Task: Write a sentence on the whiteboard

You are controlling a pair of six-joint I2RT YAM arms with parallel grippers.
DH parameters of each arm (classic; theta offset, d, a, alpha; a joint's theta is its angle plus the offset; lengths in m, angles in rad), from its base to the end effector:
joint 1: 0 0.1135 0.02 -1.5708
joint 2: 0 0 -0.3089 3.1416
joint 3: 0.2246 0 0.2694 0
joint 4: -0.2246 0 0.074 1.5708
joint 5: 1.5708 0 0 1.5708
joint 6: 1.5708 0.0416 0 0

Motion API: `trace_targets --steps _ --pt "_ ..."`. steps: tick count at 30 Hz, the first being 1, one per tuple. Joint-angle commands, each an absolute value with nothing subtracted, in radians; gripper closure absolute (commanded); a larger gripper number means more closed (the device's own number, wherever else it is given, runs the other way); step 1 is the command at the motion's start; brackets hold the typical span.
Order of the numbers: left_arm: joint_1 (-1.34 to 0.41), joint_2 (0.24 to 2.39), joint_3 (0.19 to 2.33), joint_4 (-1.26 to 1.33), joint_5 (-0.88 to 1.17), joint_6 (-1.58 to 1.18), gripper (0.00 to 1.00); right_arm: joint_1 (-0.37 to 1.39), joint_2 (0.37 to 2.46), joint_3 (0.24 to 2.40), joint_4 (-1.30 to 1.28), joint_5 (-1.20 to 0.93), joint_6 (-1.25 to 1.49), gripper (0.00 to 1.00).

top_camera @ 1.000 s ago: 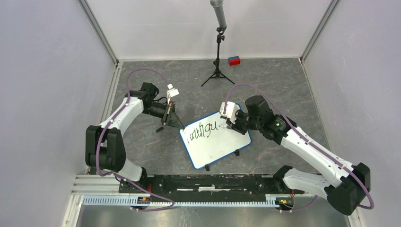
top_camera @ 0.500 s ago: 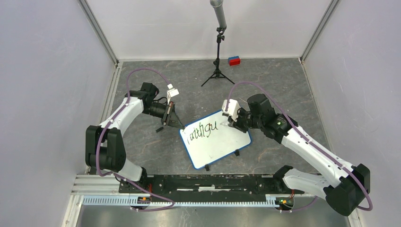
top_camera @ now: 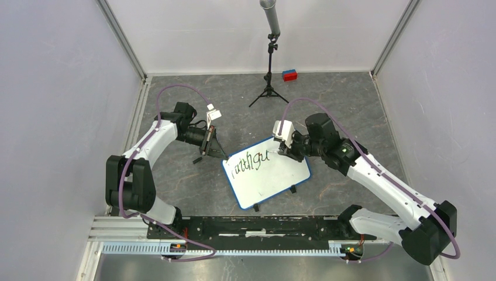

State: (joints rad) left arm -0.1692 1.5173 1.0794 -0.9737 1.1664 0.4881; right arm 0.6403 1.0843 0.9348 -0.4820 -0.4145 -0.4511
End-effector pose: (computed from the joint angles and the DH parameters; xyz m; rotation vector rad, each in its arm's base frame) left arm 0.2706 -0.0850 0.2757 0.8893 2.2186 -1.5246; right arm 0.1782 0.1536 0.3406 -1.3325 1.7456 0.5618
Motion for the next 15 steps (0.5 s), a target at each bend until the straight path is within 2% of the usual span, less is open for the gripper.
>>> trace_targets --steps 1,15 --pt "-0.189 1.505 1.055 -0.994 1.157 0.553 0.98 0.637 1.104 0.971 -0.437 -0.380 -0.442 1.00" --pt "-0.189 1.510 1.054 -0.994 1.154 0.552 0.97 0.636 1.117 0.957 -0.444 -0.288 -0.461 1.00"
